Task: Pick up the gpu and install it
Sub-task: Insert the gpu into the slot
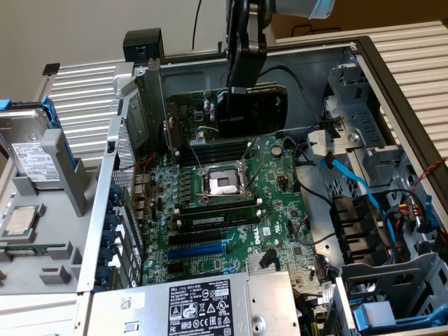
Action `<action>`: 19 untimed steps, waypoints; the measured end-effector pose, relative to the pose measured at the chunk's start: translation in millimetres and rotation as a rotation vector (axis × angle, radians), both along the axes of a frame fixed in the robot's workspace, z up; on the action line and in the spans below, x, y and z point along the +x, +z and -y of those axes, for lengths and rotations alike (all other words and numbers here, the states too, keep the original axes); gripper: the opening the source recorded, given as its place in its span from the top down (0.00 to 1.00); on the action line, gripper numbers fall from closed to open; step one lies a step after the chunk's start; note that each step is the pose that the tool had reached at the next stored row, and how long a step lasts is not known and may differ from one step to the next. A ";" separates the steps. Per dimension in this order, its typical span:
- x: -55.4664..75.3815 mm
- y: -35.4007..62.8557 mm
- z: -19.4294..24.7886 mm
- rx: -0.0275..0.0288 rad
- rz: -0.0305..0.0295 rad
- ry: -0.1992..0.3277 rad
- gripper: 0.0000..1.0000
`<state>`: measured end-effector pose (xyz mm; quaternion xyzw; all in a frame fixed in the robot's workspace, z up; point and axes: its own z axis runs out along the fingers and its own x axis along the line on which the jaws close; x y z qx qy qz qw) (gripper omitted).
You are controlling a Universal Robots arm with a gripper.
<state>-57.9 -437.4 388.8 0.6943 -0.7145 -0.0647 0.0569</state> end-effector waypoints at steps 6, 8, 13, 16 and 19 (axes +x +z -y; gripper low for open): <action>-5.9 -10.3 5.5 -0.0001 -0.0115 0.003 0.74; -6.5 -13.4 8.6 0.0000 -0.0177 0.005 0.74; -6.9 -20.6 17.9 0.0001 -0.0314 0.009 0.74; -7.2 -24.4 24.8 0.0000 -0.0320 0.010 0.74; -7.5 -27.9 32.6 0.0000 -0.0319 0.010 0.74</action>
